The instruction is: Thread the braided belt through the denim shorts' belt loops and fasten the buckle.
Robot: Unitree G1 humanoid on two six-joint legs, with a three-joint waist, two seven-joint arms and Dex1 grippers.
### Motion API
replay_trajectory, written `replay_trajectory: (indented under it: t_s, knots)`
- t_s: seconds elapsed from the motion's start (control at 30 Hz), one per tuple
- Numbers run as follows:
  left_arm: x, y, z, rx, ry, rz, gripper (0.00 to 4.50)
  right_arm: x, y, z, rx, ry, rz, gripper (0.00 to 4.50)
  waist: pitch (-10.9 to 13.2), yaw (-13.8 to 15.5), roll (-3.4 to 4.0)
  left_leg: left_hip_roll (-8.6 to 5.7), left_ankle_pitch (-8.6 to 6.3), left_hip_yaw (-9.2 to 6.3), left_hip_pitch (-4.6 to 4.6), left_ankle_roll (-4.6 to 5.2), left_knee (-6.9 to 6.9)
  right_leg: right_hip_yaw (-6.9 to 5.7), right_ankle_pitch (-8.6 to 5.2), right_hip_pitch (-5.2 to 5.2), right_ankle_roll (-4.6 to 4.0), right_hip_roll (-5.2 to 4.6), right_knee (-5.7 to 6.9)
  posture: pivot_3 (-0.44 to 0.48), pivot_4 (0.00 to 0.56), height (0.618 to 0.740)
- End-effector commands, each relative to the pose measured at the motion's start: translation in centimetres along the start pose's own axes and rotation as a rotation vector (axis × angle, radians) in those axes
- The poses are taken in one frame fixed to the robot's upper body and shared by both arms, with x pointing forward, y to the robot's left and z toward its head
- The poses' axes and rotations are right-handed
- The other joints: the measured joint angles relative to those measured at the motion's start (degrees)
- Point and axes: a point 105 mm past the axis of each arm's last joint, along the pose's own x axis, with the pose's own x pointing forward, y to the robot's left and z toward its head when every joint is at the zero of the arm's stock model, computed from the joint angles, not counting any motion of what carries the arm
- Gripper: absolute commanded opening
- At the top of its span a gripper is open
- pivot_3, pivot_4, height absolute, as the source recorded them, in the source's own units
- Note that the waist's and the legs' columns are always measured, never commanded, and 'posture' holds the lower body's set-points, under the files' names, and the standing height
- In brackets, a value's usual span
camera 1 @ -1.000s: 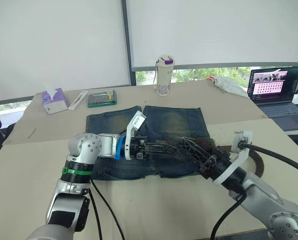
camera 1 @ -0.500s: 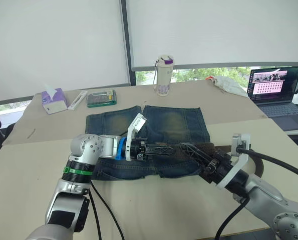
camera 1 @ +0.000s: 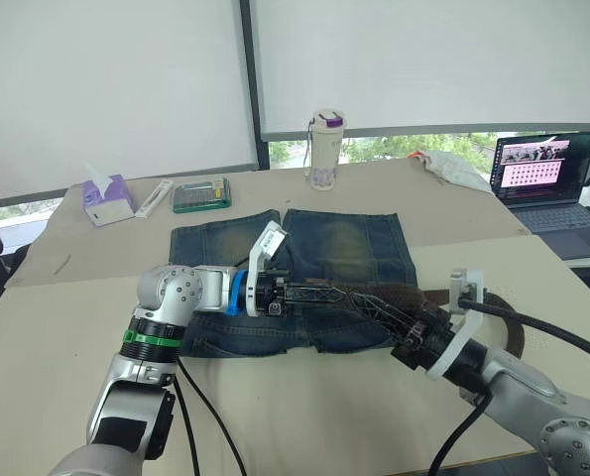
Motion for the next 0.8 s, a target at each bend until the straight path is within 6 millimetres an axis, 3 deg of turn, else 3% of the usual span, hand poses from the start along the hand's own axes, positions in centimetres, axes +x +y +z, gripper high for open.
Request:
replay_trajectory:
  t_s: [0.03,0.23,0.3,0.4,0.57,0.8]
  knots:
    - [0.3,-0.9,0.8,0.060,-0.008,-0.025,0.00,0.3,1.1,-0.2,-0.040,0.031,0.054,0.02,0.00,0.00,0.00,0.00,0.00,0.00,0.00,0.00,0.00,0.00,0.00,0.00,0.00,0.00,0.00,0.000,0.150,0.740]
    - [0.6,-0.7,1.3,0.117,-0.056,-0.002,0.00,0.2,0.1,0.1,-0.064,0.042,0.012,0.02,0.02,0.04,-0.03,0.01,0.00,-0.01,0.00,0.00,0.00,0.00,0.00,0.00,0.00,-0.01,0.00,0.000,0.150,0.740]
    - [0.5,-0.6,1.3,0.182,-0.066,0.028,0.86,-0.1,-0.6,0.3,-0.074,0.042,-0.021,0.00,0.03,0.12,-0.05,0.00,0.00,-0.01,-0.01,0.00,0.00,-0.01,0.00,0.00,0.00,-0.03,-0.01,0.000,0.150,0.740]
    - [0.4,-0.7,1.1,0.302,-0.060,0.056,1.82,-0.5,-1.8,0.7,-0.096,0.051,-0.076,0.00,0.04,0.13,-0.04,0.02,0.01,0.00,-0.05,-0.03,0.00,0.00,0.00,-0.02,-0.01,-0.03,-0.02,0.000,0.150,0.740]
    - [-0.8,1.2,-0.8,0.621,0.029,0.221,3.43,-2.0,-5.9,1.9,-0.171,0.123,-0.204,0.00,0.08,0.22,-0.01,0.02,0.01,0.08,-0.05,-0.03,-0.03,0.06,0.01,-0.01,-0.05,-0.05,-0.05,0.000,0.150,0.740]
    - [-1.9,3.5,-3.7,0.745,0.098,0.313,3.43,-4.0,-11.4,5.3,-0.208,0.202,-0.396,0.00,0.17,0.35,-0.11,0.02,-0.18,0.08,-0.17,0.32,-0.02,-0.04,0.05,-0.02,-0.13,-0.08,-0.08,0.000,0.150,0.740]
